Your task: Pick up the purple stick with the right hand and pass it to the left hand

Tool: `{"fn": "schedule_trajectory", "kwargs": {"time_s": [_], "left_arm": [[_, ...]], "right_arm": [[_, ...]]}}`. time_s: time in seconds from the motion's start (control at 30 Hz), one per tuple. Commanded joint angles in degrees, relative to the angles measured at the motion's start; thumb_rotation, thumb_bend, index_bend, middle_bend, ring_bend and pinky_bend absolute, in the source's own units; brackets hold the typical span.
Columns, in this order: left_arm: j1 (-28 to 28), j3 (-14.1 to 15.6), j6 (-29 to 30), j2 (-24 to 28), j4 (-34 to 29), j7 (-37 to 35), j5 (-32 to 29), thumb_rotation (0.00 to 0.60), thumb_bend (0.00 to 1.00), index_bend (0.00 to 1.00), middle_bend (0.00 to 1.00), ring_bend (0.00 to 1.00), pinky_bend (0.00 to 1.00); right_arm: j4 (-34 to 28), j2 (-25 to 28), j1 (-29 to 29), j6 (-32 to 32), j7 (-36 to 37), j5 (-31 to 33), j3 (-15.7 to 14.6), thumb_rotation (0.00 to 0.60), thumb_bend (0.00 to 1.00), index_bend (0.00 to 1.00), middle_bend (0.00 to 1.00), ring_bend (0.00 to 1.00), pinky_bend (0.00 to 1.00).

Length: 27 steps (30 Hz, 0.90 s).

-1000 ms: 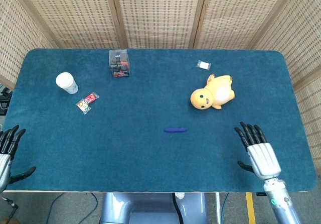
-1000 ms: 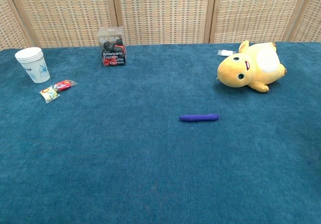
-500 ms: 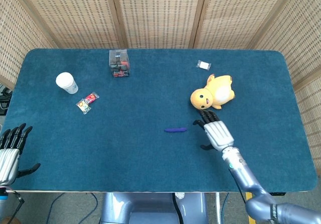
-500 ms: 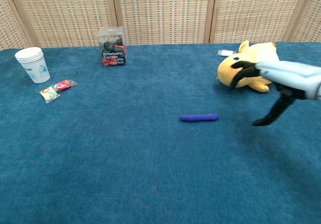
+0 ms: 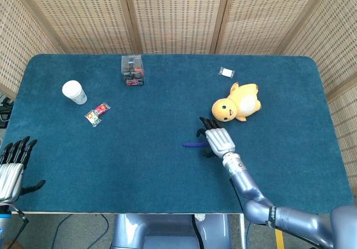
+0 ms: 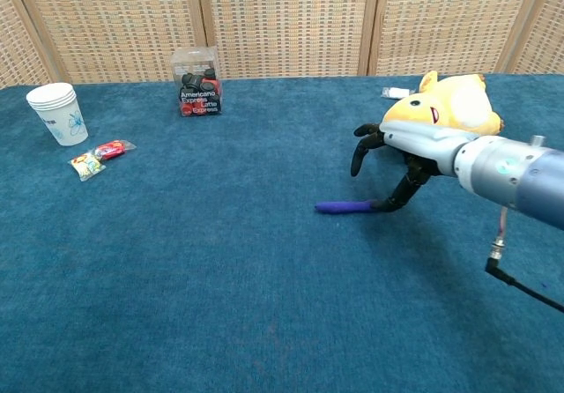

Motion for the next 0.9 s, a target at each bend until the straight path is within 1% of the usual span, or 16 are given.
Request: {"fn": "schedule_trajectory", "kwargs": {"time_s": [0.03,0.23,0.37,0.9], "left_arm": [[-0.06,-0.01,-0.03,-0.05,0.07,0.03,-0.09,0.6,0.0,0.0,0.0,0.0,0.0],[-0.21,-0.03,-0.22,-0.12,0.18,-0.01,-0.37,0.6,0.0,0.0,0.0,0.0,0.0],[-0.25,-0.08,-0.19,-0.05,0.19,-0.26,-0.52,0.6,0.0,0.0,0.0,0.0,0.0],[-0.37,0.04,-0.22,0.09,0.22,-0.63,-0.69,0.6,0.0,0.0,0.0,0.0,0.0]], "right_arm": [[2.3,-2.25,1.62,0.56,-1.42,2.53,0.12,0.6,0.43,0.39,0.0,0.0,0.0],[4.34,-4.1,2.62,1.51,-1.71,4.04,-0.28,0.6,0.43,0.44,0.0,0.0,0.0],[5.49,-5.14,3.0,2.44,-0.89,3.59,-0.65,0.6,0.46,0.47,0.0,0.0,0.0],[9.85,-7.94,3.66,2.86,0.66,2.26,-2.74,0.6,0.49,0.49,0.0,0.0,0.0]]}}
